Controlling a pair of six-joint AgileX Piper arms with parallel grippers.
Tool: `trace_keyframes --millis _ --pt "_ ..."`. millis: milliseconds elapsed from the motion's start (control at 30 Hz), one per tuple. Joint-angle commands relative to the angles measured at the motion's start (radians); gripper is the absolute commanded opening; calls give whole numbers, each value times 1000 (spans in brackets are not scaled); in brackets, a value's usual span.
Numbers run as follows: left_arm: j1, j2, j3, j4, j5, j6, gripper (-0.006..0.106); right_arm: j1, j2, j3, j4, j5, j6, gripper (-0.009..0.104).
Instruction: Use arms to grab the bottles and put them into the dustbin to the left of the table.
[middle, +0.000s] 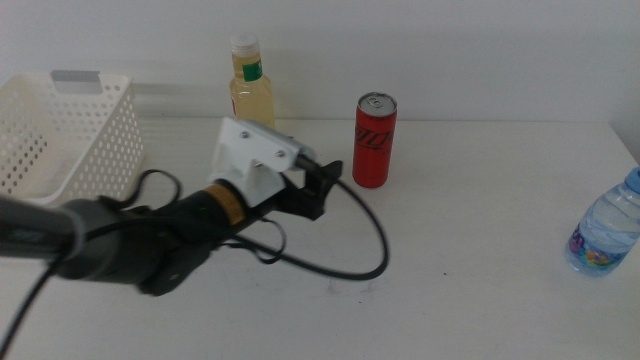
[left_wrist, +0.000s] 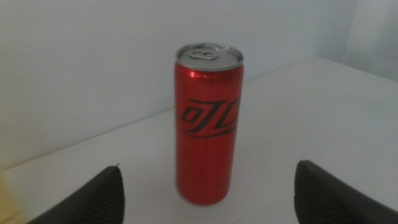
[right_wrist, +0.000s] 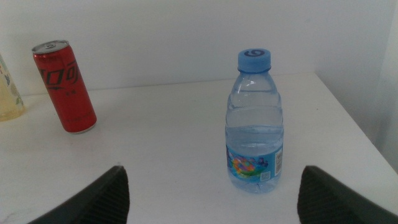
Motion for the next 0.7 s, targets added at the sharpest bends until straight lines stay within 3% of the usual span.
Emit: trace_keyframes --millis 0,667 --pt "-31 52 -57 -53 8 -5 94 -3 -4 4 -8 -10 -4 81" --pt "-71 488 -540 -89 14 -45 94 -3 -4 4 -8 -10 -4 81"
